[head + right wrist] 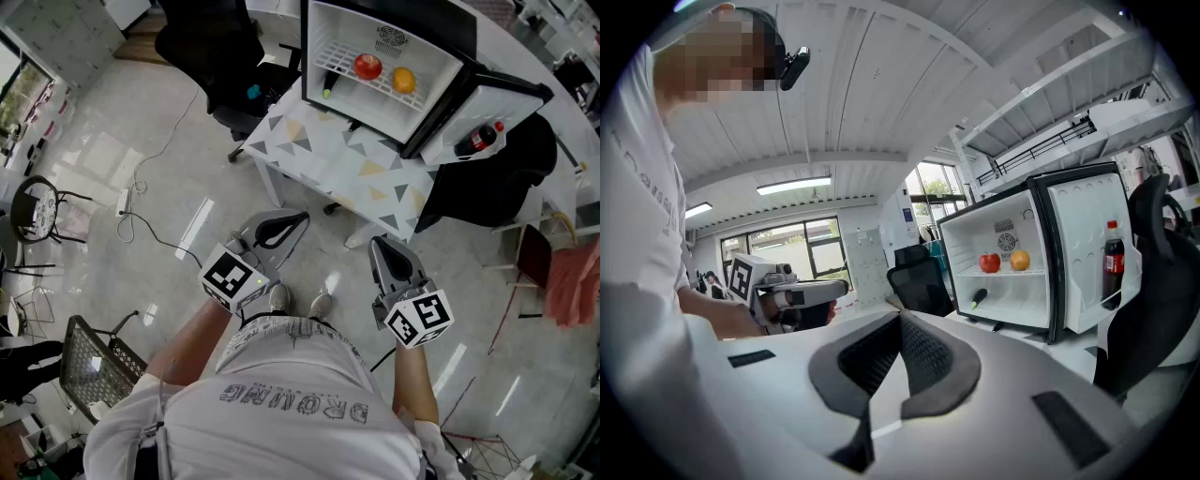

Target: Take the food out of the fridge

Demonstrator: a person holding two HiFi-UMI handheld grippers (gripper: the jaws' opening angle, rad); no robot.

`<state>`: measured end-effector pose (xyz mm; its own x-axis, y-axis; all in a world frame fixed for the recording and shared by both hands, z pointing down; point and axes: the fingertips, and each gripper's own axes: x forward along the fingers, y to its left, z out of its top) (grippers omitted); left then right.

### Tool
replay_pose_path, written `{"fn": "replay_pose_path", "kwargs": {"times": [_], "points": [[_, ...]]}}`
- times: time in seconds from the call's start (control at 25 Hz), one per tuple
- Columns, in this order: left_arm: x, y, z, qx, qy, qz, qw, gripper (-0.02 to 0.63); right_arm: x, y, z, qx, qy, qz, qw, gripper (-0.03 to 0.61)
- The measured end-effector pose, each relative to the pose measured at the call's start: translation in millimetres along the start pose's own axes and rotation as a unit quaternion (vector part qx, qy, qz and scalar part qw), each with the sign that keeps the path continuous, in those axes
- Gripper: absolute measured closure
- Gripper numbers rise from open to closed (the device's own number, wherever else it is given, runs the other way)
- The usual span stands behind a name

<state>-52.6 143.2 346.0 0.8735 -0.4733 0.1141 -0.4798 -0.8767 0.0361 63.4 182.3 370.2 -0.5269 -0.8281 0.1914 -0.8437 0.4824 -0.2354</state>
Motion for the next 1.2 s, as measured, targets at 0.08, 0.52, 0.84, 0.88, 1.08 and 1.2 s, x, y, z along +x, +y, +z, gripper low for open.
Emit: {"fn": "replay_pose_path", "kwargs": {"times": [0.08,0.52,0.84,0.88,1.08,1.2], "points": [[0,0,1,0.001,-0.001,0.000,1.0000,0.610,0,0,1,-0.002,-0.001,0.001,1.000,0.578],[5,-11,1,0.003,-0.001,0.004,1.0000,0.609,-7,-1,3,-0.017,0.001,0.009,1.000,0.578],[12,-27,0,0.003,-0.003,0.018,0.9998,0.610,-22,-13,-2,-0.017,0.001,0.016,1.000,0.578],[13,-29,0,0.003,-0.003,0.021,0.9998,0.610,-24,-15,-3,-0.017,0.001,0.016,1.000,0.578],[16,-40,-2,0.002,-0.004,0.032,0.9995,0.610,-34,-21,-3,-0.018,-0.002,0.025,1.000,0.578],[19,-45,-3,0.001,-0.004,0.036,0.9994,0.609,-37,-23,-3,-0.017,-0.002,0.030,0.999,0.578]]}}
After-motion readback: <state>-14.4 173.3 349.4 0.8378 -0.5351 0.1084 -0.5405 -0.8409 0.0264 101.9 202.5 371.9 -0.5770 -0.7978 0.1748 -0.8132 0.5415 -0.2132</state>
